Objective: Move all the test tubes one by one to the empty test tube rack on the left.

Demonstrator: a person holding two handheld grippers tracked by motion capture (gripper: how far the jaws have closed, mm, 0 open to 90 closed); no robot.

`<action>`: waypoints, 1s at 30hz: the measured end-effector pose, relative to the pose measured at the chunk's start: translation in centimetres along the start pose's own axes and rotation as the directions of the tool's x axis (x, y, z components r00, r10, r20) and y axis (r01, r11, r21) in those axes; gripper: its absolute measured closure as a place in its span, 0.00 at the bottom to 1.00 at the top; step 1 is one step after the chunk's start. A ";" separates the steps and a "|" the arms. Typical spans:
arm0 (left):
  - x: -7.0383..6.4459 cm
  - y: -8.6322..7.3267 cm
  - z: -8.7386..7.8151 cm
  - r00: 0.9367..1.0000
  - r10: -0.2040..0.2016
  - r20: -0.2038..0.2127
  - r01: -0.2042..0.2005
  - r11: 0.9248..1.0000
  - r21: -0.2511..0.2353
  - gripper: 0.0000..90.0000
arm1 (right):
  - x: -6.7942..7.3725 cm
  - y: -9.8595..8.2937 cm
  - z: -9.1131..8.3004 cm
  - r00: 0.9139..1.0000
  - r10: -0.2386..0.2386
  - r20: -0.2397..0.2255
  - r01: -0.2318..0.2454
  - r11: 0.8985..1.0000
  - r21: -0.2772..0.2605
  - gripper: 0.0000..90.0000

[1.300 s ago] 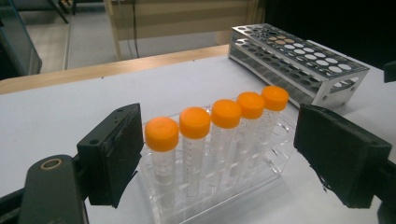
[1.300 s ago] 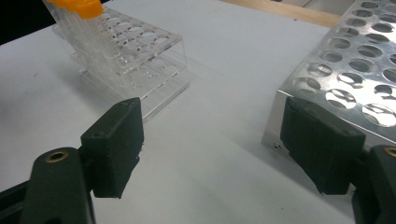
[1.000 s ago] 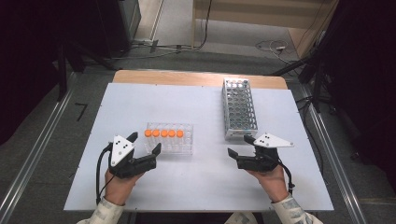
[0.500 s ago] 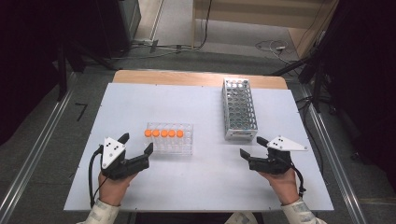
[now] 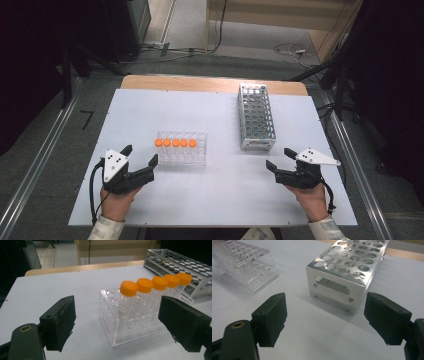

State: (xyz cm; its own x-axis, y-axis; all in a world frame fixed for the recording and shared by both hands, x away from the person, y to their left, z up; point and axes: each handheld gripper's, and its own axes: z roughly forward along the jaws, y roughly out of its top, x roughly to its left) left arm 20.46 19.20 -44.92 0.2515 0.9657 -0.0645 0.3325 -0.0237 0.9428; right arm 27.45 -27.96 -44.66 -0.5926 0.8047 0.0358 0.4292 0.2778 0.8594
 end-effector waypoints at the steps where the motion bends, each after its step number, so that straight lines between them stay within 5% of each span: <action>1: 0.1 -0.1 0.0 1.000 0.001 -0.003 -0.001 1.000 0.001 0.17 | -0.1 -0.1 -0.1 1.000 0.004 0.002 -0.004 1.000 0.001 0.19; 18: 1.7 -1.1 -0.8 0.997 0.008 -0.080 -0.007 1.000 0.016 0.17 | -2.8 -1.8 -2.0 0.995 0.054 0.086 -0.055 0.998 0.009 0.19; 27: 3.2 -1.8 -1.0 0.991 -0.011 -0.132 0.016 0.999 0.037 0.17 | -5.5 -3.7 -3.9 0.975 0.091 0.201 -0.096 0.995 0.014 0.19; 30: 3.7 -2.2 -0.8 0.985 -0.014 -0.173 0.026 0.997 0.068 0.17 | -6.5 -4.4 -4.4 0.962 0.117 0.246 -0.124 0.992 0.016 0.19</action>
State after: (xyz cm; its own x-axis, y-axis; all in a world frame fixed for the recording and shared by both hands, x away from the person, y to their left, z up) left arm 19.89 23.07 -46.96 0.0861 0.9961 -0.0204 0.4001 -0.0158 0.9163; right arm 26.40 -36.75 -46.39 -0.3523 0.9358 0.0092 0.5104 0.1838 0.8401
